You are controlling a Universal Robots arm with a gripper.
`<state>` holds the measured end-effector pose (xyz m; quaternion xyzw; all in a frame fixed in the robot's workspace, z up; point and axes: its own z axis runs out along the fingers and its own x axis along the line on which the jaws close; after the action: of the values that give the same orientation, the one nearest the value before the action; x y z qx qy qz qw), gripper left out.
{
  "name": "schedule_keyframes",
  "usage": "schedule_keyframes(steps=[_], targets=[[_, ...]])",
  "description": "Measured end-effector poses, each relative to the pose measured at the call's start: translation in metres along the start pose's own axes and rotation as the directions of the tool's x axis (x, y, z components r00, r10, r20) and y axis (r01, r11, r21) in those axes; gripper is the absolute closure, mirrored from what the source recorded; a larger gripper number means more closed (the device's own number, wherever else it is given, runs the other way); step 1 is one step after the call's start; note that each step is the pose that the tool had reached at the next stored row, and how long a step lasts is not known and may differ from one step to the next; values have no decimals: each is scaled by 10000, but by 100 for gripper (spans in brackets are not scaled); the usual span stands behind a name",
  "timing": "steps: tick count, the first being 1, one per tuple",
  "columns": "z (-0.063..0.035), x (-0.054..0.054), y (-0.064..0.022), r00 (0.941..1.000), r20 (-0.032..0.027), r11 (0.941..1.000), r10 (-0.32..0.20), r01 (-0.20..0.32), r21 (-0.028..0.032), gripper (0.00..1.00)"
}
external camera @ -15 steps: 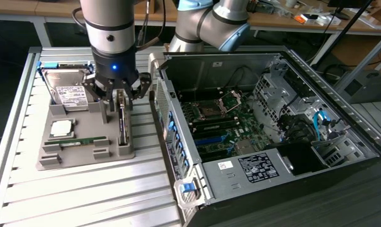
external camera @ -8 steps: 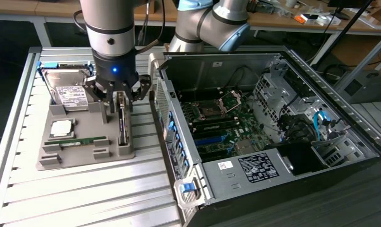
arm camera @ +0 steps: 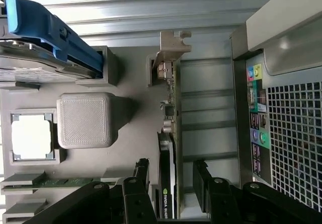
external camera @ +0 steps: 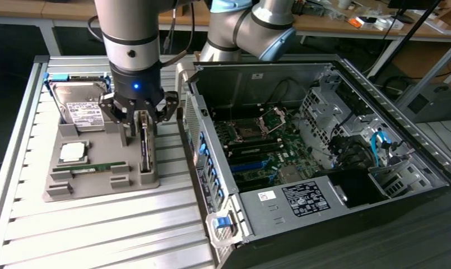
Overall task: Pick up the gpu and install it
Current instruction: 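Pick up the gpu and move the gpu toward the slot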
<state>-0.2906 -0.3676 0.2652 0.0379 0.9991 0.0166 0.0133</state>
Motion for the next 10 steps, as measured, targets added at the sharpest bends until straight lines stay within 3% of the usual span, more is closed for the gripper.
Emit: schedule_keyframes(steps=[7,10], targets=[[29,9,112,10000,0,10000,-2,2,13,52],[47,10,118,10000,1,10000,-3,3,13,52]])
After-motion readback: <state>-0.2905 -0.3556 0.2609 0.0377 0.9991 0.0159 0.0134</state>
